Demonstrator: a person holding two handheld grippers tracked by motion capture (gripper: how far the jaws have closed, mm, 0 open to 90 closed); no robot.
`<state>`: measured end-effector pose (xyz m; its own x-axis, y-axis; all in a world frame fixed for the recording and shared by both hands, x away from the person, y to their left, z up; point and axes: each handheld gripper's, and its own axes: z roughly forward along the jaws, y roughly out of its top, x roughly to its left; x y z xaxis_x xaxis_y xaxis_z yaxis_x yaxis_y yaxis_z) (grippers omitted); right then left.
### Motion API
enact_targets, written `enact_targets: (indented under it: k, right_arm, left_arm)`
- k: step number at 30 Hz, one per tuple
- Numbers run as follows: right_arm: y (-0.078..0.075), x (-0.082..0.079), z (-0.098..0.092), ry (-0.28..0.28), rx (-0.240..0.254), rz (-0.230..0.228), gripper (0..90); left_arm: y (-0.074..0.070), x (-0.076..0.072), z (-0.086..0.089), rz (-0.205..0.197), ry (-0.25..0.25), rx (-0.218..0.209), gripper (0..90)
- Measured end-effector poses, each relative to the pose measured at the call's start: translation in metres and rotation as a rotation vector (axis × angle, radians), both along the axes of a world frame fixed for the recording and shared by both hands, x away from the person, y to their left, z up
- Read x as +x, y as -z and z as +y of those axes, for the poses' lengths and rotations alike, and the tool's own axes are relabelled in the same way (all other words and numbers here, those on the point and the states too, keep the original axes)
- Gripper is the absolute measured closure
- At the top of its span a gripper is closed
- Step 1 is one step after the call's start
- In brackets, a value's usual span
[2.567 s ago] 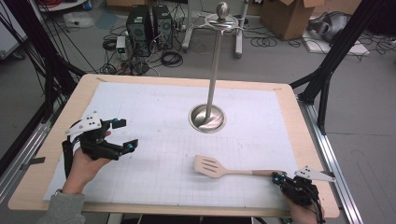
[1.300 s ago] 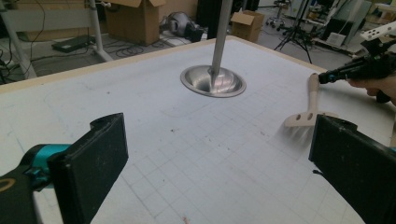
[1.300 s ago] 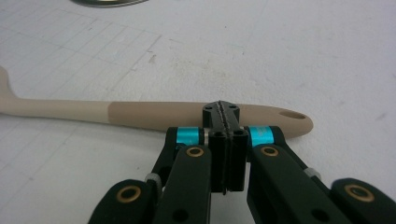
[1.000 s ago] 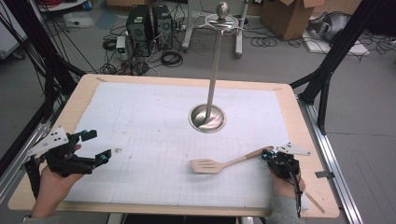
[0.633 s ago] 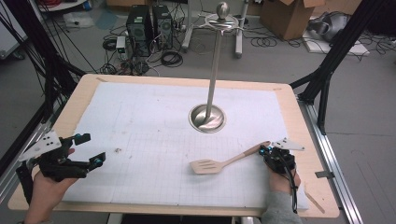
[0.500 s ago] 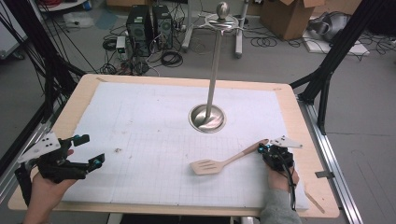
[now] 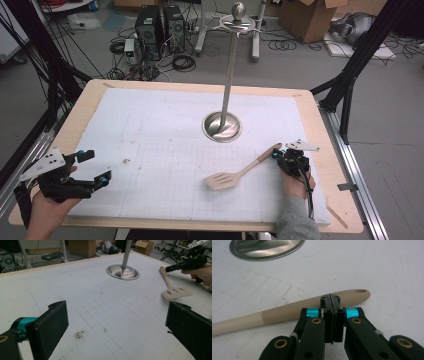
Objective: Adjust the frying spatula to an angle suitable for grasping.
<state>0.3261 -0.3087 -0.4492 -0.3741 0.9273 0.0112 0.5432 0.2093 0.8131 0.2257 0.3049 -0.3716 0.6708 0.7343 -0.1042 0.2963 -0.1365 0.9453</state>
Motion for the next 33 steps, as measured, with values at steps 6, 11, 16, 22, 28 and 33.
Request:
enact_targets:
  k: [6,11,16,22,28,33]
  right_arm:
    - [0.0,0.003,-0.003,0.007,0.048,0.015,90.0]
    - [-0.011,-0.005,0.0,-0.039,0.092,-0.056,90.0]
    - [-0.016,-0.006,0.025,-0.217,0.065,-0.039,90.0]
    - [-0.013,-0.006,0.06,-0.38,-0.026,0.024,90.0]
    - [-0.009,-0.006,0.084,-0.449,-0.103,0.063,90.0]
    - [-0.008,-0.005,0.094,-0.475,-0.136,0.079,90.0]
  left_arm:
    - [0.0,-0.004,0.006,-0.001,-0.017,-0.02,5.0]
    - [-0.001,-0.002,0.005,-0.005,-0.01,-0.02,5.0]
    - [-0.001,-0.001,0.006,-0.004,-0.013,-0.024,5.1]
    - [0.0,0.001,0.005,-0.001,-0.008,-0.023,5.0]
    - [0.002,0.002,0.005,0.006,-0.007,-0.017,5.1]
    - [0.002,0.002,0.006,0.009,-0.012,-0.016,5.1]
